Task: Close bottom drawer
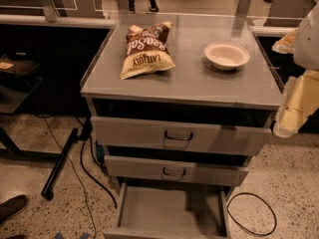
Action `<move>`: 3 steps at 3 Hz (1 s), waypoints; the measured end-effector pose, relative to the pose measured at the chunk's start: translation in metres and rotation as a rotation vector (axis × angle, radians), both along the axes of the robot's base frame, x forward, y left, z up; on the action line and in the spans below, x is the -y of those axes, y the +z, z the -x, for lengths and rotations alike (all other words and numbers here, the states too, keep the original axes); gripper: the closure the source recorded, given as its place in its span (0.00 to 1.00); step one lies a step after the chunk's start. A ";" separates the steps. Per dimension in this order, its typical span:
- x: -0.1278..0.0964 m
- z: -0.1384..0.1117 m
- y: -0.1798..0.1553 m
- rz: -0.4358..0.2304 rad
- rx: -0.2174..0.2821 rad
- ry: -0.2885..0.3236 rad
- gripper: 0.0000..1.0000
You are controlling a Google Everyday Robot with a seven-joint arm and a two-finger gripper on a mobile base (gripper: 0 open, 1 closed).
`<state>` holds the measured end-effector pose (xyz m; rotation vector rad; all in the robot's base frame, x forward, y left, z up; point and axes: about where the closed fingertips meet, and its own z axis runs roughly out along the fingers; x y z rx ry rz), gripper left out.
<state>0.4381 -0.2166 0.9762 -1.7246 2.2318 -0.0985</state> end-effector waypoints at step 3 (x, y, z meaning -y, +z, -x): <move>0.000 0.000 0.000 0.000 0.000 0.000 0.52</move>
Offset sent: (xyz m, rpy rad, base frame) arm 0.0000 0.0000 0.0000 0.0000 0.0000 0.0000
